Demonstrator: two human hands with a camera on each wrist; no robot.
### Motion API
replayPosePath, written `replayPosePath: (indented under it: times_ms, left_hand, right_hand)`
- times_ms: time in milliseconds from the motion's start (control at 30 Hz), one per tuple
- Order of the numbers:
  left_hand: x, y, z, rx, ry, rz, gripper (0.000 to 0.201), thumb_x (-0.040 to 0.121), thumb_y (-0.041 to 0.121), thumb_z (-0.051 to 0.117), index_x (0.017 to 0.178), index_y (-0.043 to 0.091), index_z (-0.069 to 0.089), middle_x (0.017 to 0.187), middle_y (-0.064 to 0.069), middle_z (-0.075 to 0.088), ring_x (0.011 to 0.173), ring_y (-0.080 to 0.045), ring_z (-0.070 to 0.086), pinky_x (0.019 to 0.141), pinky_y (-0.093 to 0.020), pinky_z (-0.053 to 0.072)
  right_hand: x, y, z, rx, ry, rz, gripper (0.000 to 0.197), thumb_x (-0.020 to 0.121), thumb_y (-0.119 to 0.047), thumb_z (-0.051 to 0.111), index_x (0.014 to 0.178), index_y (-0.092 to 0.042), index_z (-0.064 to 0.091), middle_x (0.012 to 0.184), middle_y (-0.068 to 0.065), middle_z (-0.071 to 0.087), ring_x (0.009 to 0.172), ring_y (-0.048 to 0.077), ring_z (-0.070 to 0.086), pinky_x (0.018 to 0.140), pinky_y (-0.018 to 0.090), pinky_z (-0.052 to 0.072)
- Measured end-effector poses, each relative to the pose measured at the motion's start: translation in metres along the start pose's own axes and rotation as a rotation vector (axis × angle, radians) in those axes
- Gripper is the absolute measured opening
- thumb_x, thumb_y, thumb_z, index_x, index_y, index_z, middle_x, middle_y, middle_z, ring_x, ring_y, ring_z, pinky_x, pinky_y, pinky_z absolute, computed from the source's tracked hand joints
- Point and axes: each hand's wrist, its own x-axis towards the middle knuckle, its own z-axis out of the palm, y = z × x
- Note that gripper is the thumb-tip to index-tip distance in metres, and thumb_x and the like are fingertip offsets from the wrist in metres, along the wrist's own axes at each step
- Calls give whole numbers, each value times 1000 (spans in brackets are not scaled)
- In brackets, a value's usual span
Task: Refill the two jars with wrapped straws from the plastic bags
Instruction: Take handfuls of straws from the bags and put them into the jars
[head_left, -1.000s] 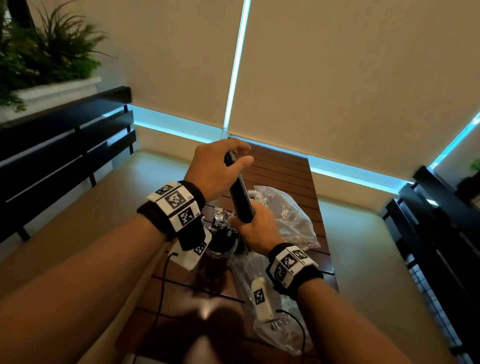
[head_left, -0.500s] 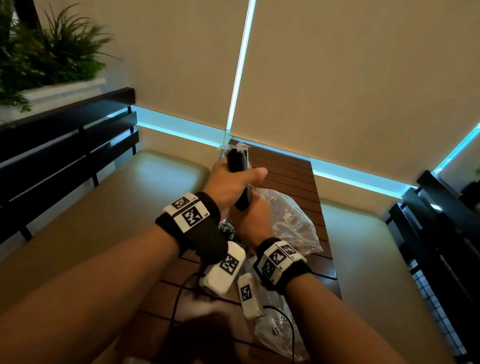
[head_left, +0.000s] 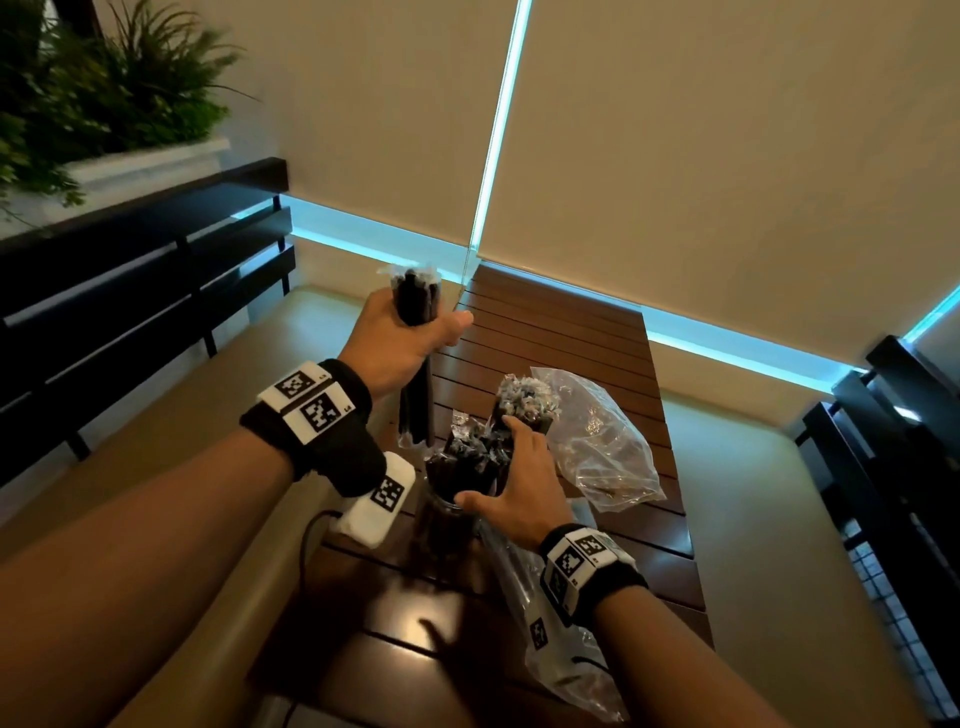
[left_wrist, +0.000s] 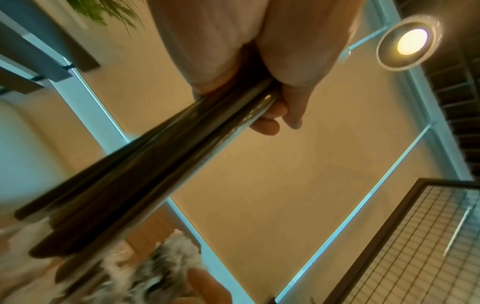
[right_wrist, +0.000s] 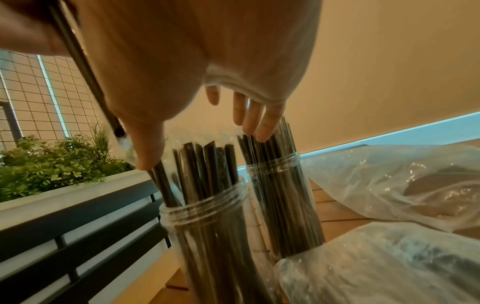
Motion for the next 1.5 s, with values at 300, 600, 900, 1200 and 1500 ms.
replayPosePath:
  times_ms: [300, 600, 900, 1200, 1500]
  left_hand:
    - [7, -60, 24, 7, 30, -123, 47, 84, 32, 75, 77, -7, 50, 68, -11, 49, 66, -19, 50, 73, -37, 46]
    - [16, -95, 65, -127, 33, -245, 25, 85, 24, 76, 73, 15, 55, 65, 6, 57, 74, -19, 60, 84, -42, 50]
    - [2, -139, 63, 273, -87, -343, 23, 72, 31, 84, 75, 14, 70, 80, -4, 74, 77, -17, 71, 77, -38, 58]
    - [13, -83, 65, 484, -89, 44, 71, 78, 28, 81, 139, 27, 44, 119, 11, 58, 92, -5, 63, 80, -20, 48]
    - [-20, -138, 77, 993, -499, -45, 72, 93, 65, 12, 145, 22, 37, 141, -5, 48, 129, -24, 46, 109, -49, 34]
  right_hand:
    - [21, -3, 32, 127, -127, 83, 120, 63, -51, 84, 151, -31, 6, 151, 2, 25, 138, 22, 34, 110, 38, 38]
    - [28, 10, 33, 245, -45, 110, 106, 67, -49, 82, 148, -26, 18, 142, 1, 35, 129, 20, 43, 103, 36, 42]
    - [37, 19, 43, 160, -48, 126, 67, 69, -41, 74, 121, -32, 34, 120, -3, 52, 108, 20, 57, 83, 35, 52]
    - [38, 20, 43, 134, -69, 128, 64, 69, -42, 73, 119, -27, 37, 117, 1, 53, 104, 24, 58, 80, 40, 52]
    - [29, 22, 41, 234, -76, 159, 102, 58, -46, 80, 139, -28, 21, 132, -1, 52, 114, 21, 58, 91, 43, 53]
